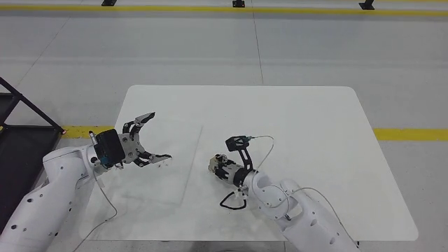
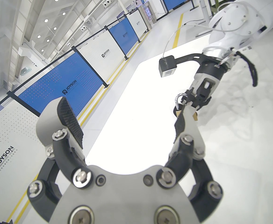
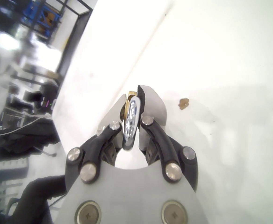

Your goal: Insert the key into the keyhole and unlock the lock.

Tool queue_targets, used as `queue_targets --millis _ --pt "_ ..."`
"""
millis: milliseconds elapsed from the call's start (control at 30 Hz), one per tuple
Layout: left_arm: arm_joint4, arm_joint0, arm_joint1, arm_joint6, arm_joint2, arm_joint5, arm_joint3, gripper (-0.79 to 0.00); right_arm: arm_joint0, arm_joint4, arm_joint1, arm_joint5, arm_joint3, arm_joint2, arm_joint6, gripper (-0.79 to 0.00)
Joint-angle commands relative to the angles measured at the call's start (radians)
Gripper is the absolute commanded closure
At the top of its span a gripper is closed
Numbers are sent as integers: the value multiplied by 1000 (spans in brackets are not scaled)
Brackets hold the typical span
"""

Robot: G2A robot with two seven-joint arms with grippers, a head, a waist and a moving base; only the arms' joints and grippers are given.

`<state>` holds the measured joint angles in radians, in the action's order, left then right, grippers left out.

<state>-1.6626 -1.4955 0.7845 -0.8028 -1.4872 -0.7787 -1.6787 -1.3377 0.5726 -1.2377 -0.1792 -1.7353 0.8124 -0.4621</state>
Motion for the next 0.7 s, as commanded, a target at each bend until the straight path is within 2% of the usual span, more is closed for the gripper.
queue_targets --millis 0,500,533,600,633,667 --pt "0 0 0 0 0 0 0 -785 2 18 -1 -19 1 -2 -10 0" --pt "0 0 0 0 0 0 0 -785 10 95 -4 -80 -4 8 -65 0" --pt "0 0 0 0 0 0 0 -785 10 96 -4 -82 -5 9 -68 -43" --pt "0 0 0 0 0 0 0 -785 10 100 -5 -84 -8 13 -67 -662" --pt "0 0 0 0 0 0 0 -785 9 103 -5 -84 -9 14 -67 -785" --pt "0 0 0 0 0 0 0 -785 9 108 -5 -84 -11 16 -65 -785"
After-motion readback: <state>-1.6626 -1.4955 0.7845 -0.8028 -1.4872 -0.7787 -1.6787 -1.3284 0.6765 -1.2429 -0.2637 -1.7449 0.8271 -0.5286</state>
